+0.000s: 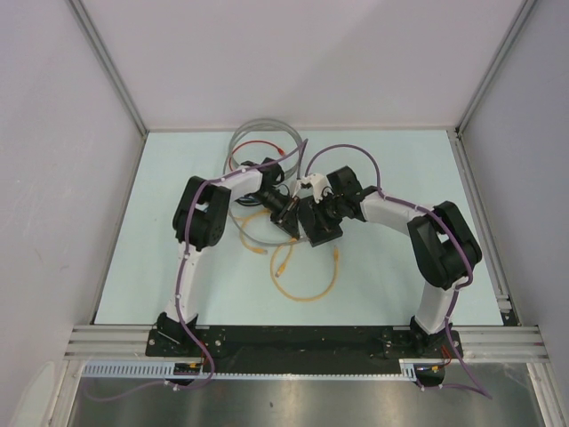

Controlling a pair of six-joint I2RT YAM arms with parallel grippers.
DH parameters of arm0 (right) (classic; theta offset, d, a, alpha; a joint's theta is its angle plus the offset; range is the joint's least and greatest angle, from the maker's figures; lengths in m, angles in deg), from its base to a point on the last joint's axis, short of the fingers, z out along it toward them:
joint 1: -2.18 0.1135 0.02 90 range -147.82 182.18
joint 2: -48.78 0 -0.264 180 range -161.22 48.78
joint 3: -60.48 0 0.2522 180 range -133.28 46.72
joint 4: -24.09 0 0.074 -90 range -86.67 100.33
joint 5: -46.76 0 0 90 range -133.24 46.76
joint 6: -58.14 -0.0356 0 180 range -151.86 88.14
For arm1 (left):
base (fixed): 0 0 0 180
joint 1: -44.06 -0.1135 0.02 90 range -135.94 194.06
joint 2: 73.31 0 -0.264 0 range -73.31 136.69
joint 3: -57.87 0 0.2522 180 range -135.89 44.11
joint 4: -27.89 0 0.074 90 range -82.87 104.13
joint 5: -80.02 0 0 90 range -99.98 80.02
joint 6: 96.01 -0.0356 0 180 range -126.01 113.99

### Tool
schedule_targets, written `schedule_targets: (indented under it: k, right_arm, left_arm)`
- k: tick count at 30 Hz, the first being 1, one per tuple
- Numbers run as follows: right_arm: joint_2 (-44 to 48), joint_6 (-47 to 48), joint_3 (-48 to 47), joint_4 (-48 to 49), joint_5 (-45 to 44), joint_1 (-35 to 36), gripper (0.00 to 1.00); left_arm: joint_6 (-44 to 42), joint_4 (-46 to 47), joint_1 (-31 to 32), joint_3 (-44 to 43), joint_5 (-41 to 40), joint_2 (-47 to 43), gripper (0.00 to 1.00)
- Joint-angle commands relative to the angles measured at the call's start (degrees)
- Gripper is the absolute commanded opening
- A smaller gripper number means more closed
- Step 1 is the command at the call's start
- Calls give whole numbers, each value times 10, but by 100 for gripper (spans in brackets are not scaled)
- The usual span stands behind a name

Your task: Pull the plug from the switch port

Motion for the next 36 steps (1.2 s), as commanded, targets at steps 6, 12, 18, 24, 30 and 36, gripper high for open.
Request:
schedule_targets:
  k: [6, 12, 18, 24, 30, 36]
  right_arm:
    - [-32, 12, 8, -61, -26, 3, 0]
    - [-33, 8, 8, -64, -25, 2, 0]
    - [-35, 8, 8, -69, -22, -1, 0]
    - [-35, 8, 8, -69, -20, -4, 0]
    - [-36, 8, 8, -74, -21, -7, 0]
    - [-43, 9, 8, -78, -19, -11, 0]
  left_arm:
    - [-64, -20, 2, 3, -84, -4, 0]
    - [-94, -73, -18, -57, -135, -34, 0]
    - [-154, -127, -51, -146, -237, -62, 0]
    - [-206, -140, -76, -210, -346, -63, 0]
    - [-276, -101, -71, -207, -445, -96, 0]
    - [-449, 52, -31, -84, -573, -170, 0]
